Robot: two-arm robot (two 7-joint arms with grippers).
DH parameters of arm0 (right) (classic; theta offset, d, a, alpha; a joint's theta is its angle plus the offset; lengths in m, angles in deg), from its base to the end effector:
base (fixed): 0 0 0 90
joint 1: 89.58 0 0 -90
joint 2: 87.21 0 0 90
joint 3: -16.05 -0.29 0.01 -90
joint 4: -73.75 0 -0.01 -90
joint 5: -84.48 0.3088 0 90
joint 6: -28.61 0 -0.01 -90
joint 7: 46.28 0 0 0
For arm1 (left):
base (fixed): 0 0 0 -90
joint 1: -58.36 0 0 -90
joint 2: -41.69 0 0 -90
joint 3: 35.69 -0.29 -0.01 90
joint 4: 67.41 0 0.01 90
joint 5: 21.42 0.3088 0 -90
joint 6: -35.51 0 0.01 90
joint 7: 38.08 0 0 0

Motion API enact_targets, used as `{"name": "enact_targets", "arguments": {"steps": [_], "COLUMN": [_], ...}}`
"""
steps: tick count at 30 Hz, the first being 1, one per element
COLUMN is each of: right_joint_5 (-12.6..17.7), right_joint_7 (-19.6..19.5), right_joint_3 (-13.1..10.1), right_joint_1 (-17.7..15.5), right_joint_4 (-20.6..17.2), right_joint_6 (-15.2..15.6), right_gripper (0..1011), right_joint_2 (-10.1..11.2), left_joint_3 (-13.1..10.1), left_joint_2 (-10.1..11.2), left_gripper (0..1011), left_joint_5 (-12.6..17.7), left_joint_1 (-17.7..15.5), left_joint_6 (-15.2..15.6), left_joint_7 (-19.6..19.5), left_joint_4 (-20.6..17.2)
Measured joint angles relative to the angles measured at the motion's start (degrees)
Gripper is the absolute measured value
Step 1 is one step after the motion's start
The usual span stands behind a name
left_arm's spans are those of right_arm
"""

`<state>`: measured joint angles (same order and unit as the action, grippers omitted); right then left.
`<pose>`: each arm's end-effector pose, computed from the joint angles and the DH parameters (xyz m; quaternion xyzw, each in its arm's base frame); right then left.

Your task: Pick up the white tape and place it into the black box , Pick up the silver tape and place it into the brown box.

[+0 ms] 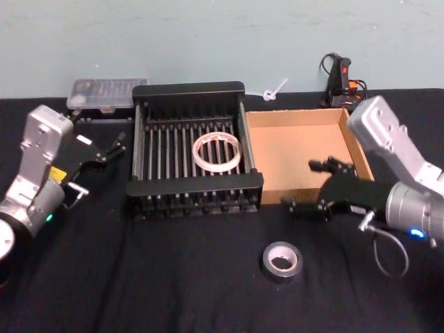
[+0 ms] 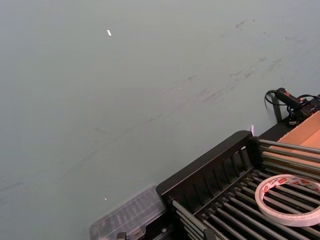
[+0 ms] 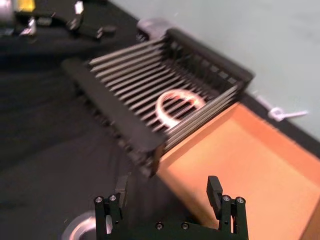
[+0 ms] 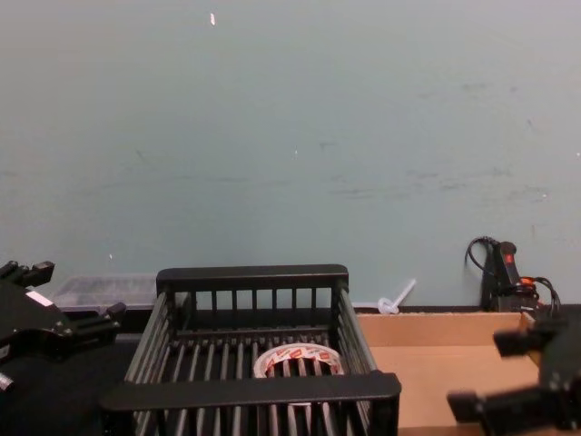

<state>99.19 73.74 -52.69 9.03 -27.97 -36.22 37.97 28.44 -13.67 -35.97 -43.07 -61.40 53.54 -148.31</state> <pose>0.3377 -0.0410 -0.2157 -0.2439 0.0042 -0.3446 0.9065 0.3581 0.0826 -0.3023 0.1414 -0.1324 0.5799 0.7913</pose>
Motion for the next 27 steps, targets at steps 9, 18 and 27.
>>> {"name": "enact_targets", "arguments": {"steps": [9,18,27], "right_joint_5": [-0.16,-0.44,-0.28], "right_joint_7": [2.64,3.57,3.37], "right_joint_3": [4.28,7.87,8.94], "right_joint_1": [-0.36,0.17,0.73], "right_joint_4": [0.00,0.97,1.68], "right_joint_6": [2.23,3.90,3.93], "right_gripper": [1002,1002,1002], "right_joint_2": [3.15,4.53,4.69], "left_joint_3": [0.00,0.00,0.00], "left_joint_2": [0.00,0.00,0.00], "left_gripper": [1001,1001,1001], "left_joint_5": [0.00,0.00,0.00], "left_joint_1": [0.00,0.00,0.00], "left_joint_6": [0.00,0.00,0.00], "left_joint_7": [0.00,0.00,0.00], "left_joint_4": [0.00,0.00,0.00]}}
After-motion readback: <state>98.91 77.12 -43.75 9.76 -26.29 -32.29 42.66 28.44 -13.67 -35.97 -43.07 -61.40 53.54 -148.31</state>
